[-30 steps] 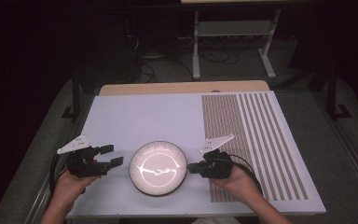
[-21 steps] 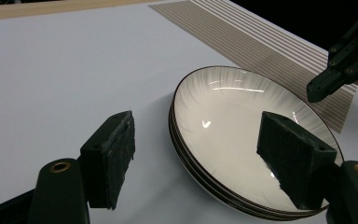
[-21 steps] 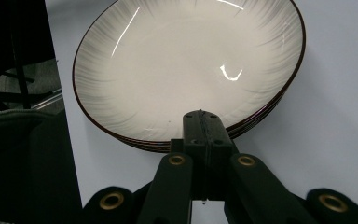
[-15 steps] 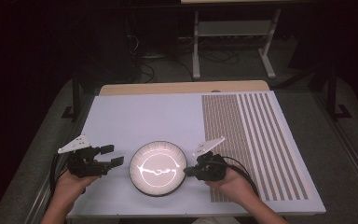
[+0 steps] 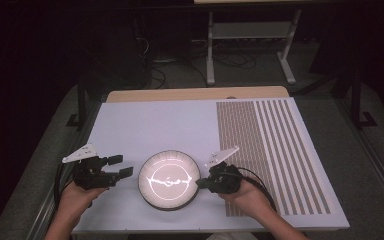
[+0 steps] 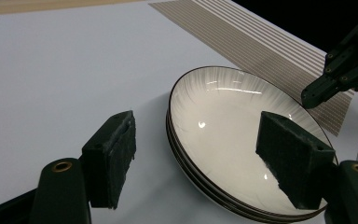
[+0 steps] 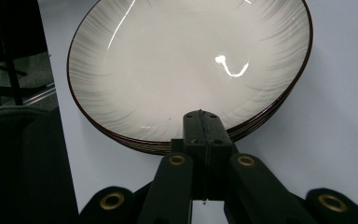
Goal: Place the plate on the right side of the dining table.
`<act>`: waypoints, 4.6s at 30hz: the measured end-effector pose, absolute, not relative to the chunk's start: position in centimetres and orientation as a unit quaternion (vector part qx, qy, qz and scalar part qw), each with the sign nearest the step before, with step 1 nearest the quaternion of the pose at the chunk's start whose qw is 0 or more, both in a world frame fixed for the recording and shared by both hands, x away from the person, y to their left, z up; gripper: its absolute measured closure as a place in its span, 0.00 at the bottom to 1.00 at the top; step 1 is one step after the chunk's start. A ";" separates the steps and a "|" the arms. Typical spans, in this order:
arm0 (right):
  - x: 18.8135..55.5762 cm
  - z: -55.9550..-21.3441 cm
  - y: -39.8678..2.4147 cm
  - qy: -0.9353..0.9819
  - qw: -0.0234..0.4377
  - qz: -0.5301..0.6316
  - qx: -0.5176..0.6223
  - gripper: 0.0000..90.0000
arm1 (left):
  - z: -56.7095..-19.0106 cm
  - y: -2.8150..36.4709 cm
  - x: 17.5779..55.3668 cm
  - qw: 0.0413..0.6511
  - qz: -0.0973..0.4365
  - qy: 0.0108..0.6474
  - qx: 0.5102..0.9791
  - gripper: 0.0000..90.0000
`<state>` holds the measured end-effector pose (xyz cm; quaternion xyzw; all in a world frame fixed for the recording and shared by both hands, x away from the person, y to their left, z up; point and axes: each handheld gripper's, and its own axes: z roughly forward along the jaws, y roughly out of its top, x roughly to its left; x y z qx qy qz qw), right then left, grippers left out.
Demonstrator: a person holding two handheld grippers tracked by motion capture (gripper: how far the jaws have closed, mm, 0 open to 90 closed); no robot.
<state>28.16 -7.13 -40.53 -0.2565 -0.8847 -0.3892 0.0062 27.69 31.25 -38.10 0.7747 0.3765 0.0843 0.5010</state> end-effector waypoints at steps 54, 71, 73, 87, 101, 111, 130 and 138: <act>29.0 -41.3 -4.1 -0.882 -0.002 -0.393 -0.259 1.00 | -38.4 29.7 27.9 0.424 0.091 0.473 0.767 0.55; 29.0 -42.4 -1.3 -0.879 -0.014 -0.401 -0.257 1.00 | -38.5 29.4 28.5 0.401 0.075 0.539 0.737 0.74; 28.9 -42.5 -1.1 -0.879 -0.014 -0.402 -0.256 1.00 | -38.5 29.3 28.5 0.402 0.068 0.550 0.729 0.77; 28.8 -42.6 -0.7 -0.879 -0.023 -0.400 -0.257 1.00 | -38.4 29.9 29.2 0.420 0.011 0.624 0.660 0.88; 28.9 -41.8 -1.6 -0.863 -0.028 -0.422 -0.277 0.97 | -38.8 30.6 29.5 0.440 -0.027 0.654 0.614 0.89; 28.6 -40.0 -3.0 -0.810 -0.053 -0.489 -0.318 0.74 | -38.9 30.5 29.1 0.476 -0.043 0.672 0.566 0.89; 29.8 -40.3 -4.0 -0.734 -0.044 -0.516 -0.439 0.61 | -39.5 27.2 28.1 0.542 -0.071 0.682 0.487 0.88; 30.0 -40.5 -3.7 -0.708 -0.024 -0.510 -0.488 0.65 | -39.9 26.6 27.8 0.536 -0.059 0.694 0.478 0.89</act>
